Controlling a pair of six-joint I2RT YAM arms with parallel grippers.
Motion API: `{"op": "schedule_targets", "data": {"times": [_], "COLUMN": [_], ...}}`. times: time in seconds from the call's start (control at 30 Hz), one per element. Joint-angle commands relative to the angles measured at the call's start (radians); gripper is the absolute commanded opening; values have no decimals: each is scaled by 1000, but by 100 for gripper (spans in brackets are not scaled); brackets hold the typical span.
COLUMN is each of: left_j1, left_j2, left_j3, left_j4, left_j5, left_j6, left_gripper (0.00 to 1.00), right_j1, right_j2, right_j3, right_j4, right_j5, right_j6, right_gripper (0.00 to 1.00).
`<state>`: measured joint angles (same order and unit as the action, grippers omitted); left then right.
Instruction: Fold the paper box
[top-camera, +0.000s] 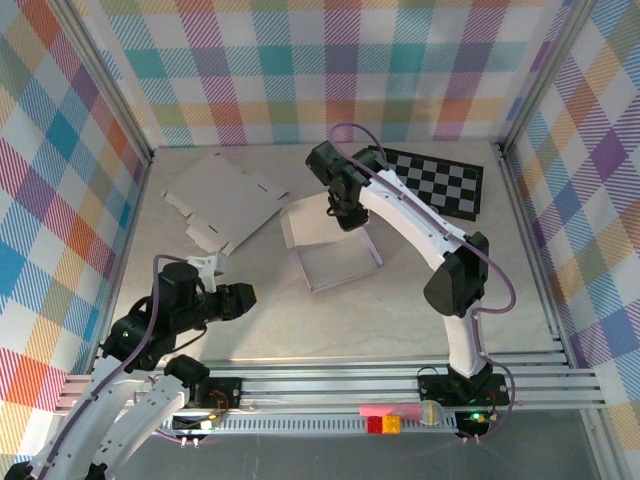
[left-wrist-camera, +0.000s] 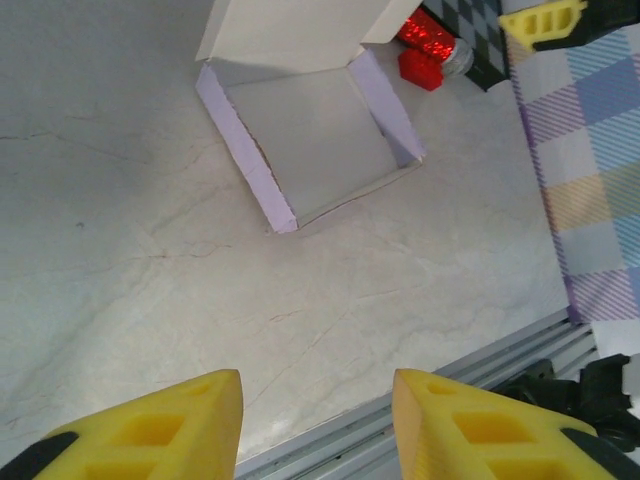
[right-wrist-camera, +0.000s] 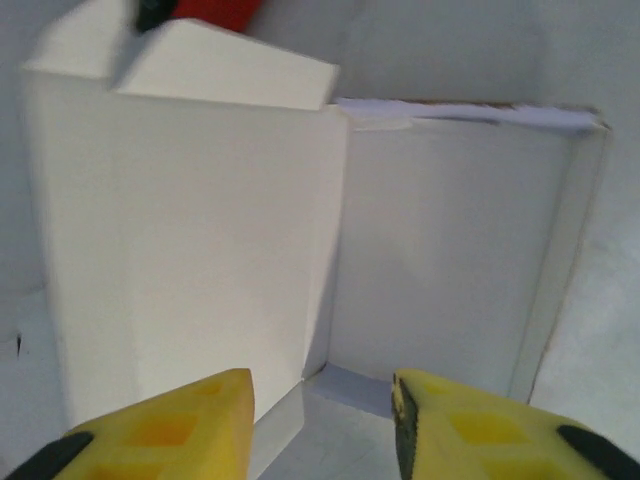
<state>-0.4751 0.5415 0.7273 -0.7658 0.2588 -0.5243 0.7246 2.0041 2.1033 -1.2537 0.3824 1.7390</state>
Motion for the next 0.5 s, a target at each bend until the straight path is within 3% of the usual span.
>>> {"op": "schedule_targets", "data": {"times": [0.0,0.1,0.17,0.23,0.33,0.47], "left_j1": [4,4,4,3,1,0], "left_j2": [77,198,294,364,471,646], "left_j3": [59,107,146,179,214,295], "left_j4": [-17,1,22,53,100,134], "left_j5": [-45,-57,-65,-83,-130,-183], "left_j6": [33,66,81,93,112,159], "left_gripper": [47,50,51,56,57,56], "right_j1": [-56,-152,-229,-286,-374,-424], "right_j2": [-169,-313,-390,-449,-515,-542], "right_j3": [-110,-337,-433,-515,-653,-838], "right_j4": [291,653,712,697,660,740], "right_j5": [-5,-281,-485,-587,-725,-772], "right_j6": [-392,-893,-1139,-1368,-1611,-1813], "right_gripper": [43,47,48,50,51,52]}}
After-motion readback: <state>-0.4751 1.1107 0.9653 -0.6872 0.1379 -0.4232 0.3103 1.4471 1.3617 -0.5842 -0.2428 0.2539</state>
